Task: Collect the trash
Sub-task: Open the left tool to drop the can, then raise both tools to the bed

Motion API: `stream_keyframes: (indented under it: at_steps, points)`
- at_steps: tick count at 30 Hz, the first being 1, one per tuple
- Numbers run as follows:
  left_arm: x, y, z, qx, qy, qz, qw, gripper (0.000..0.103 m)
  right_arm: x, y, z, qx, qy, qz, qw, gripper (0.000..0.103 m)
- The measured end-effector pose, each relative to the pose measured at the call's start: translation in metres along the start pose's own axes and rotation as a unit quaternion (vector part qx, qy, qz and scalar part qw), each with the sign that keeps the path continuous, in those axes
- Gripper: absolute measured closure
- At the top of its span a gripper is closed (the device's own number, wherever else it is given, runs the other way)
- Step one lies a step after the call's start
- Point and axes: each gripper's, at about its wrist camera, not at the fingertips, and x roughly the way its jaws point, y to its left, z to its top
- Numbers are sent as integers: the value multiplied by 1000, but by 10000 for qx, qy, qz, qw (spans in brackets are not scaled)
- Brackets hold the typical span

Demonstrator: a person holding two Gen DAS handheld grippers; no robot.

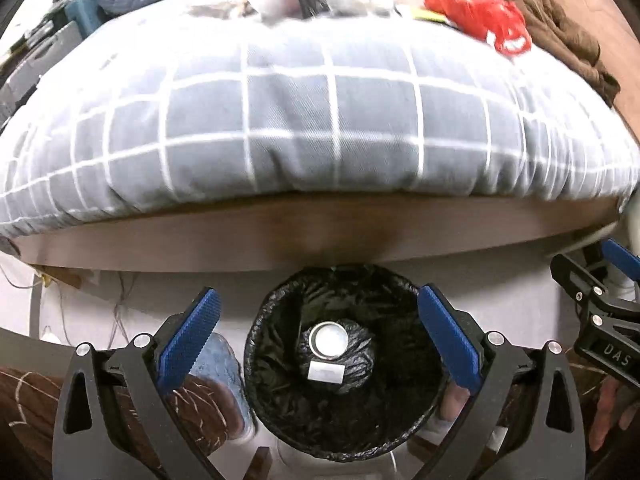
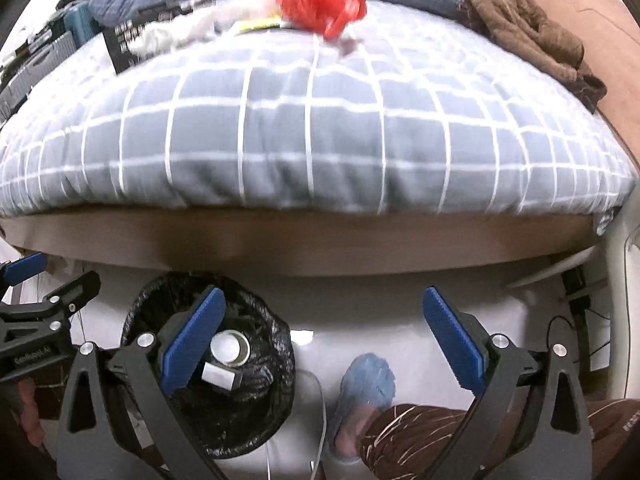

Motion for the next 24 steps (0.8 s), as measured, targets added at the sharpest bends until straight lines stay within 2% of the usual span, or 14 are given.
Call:
stream_keyframes:
  at_steps: [14, 24]
  points:
    - [-54, 20, 49, -183, -694, -67, 9974, 6, -39, -3, 46, -40, -702, -19, 9975, 8]
    - [-63, 26, 102, -247, -1060, -100, 9940, 6, -46, -6, 88, -65, -1036, 65, 9946, 8]
